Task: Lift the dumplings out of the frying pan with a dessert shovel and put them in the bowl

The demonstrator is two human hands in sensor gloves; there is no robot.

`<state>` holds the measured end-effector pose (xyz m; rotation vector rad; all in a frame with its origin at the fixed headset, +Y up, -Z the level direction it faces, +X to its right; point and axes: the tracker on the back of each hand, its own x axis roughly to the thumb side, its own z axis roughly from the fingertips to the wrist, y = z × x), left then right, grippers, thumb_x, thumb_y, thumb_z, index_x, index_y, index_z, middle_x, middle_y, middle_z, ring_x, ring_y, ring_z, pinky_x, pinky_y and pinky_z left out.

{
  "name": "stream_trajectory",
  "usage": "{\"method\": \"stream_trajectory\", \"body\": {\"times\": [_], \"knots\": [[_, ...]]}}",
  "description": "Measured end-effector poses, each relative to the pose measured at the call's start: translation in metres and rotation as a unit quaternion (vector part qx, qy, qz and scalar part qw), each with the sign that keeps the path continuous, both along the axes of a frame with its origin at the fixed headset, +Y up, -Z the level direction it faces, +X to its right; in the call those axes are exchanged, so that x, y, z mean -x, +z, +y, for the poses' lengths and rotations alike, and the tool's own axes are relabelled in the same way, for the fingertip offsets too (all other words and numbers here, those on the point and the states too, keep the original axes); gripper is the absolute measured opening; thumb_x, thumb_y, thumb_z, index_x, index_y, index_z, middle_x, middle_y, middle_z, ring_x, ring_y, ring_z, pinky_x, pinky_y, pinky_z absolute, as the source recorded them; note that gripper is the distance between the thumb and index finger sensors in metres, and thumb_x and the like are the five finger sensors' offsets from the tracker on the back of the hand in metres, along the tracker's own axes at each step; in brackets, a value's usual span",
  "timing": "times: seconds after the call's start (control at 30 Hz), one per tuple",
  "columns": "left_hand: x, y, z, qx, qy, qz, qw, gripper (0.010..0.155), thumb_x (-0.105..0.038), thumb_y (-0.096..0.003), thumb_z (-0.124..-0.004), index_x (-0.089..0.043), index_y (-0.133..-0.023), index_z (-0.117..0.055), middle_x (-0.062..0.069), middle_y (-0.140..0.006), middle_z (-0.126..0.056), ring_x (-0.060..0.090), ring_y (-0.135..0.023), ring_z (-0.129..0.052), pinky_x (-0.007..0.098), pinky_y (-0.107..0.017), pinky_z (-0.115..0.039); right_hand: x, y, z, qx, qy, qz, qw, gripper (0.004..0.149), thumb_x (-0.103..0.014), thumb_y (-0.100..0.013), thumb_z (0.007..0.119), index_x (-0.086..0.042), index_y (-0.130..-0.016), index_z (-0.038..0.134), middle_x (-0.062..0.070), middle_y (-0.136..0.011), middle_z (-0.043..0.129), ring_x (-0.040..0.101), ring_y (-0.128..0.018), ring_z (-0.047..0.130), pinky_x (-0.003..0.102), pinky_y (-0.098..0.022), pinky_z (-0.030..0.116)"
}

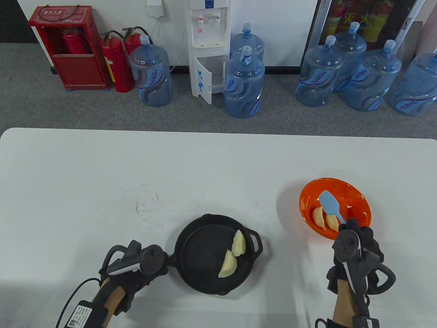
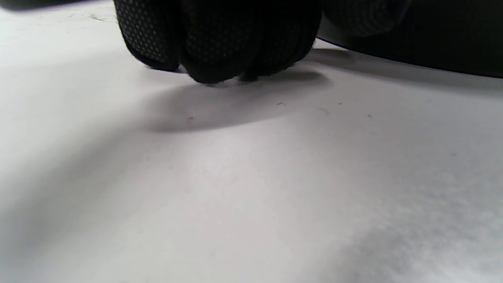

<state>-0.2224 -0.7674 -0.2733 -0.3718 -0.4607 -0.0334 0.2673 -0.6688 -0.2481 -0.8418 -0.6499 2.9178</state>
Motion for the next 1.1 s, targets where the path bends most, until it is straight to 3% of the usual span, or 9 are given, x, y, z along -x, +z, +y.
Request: {"method": "stream_trajectory", "body": {"times": [0.43,0.67,0.83,1.1], "knots": [[0.0,0.0,0.0,0.0,0.0,0.0,1.0,0.054,-0.05,-0.0502,-0.065,-0.025,-0.098,-0.065,-0.009,-0.076,-0.084,0.013,-0.058,-0.094,0.048,-0.071,-0.074,0.064,0.004,0.012,-0.03,0.032,0.205,0.978,0.04,-0.05,-0.057,0.084,-0.031,-0.091,0.091,0.001,-0.076,0.097,0.015,-0.04,0.096,0.036,-0.032,0.083],[0.0,0.001,0.0,0.0,0.0,0.0,1.0,0.053,-0.05,-0.0502,-0.065,-0.026,-0.098,-0.065,-0.009,-0.076,-0.084,0.013,-0.058,-0.094,0.048,-0.071,-0.074,0.109,0.004,0.0,0.025,0.092,0.312,0.945,0.039,-0.05,-0.055,0.085,-0.032,-0.088,0.093,0.0,-0.076,0.097,0.015,-0.041,0.096,0.037,-0.033,0.083],[0.0,0.0,0.0,0.0,0.0,0.0,1.0,0.054,-0.05,-0.0502,-0.065,-0.026,-0.098,-0.065,-0.009,-0.076,-0.084,0.013,-0.058,-0.094,0.048,-0.071,-0.074,0.134,0.005,-0.007,0.056,0.132,0.353,0.924,0.039,-0.05,-0.054,0.085,-0.032,-0.087,0.093,0.0,-0.075,0.098,0.015,-0.04,0.096,0.037,-0.033,0.083],[0.0,0.0,0.0,0.001,0.0,0.0,1.0,0.054,-0.05,-0.0502,-0.065,-0.026,-0.098,-0.065,-0.009,-0.076,-0.084,0.013,-0.058,-0.094,0.048,-0.071,-0.074,0.153,0.009,-0.011,0.075,0.181,0.368,0.909,0.039,-0.05,-0.054,0.086,-0.032,-0.087,0.094,0.0,-0.074,0.098,0.016,-0.039,0.096,0.037,-0.033,0.083]]}}
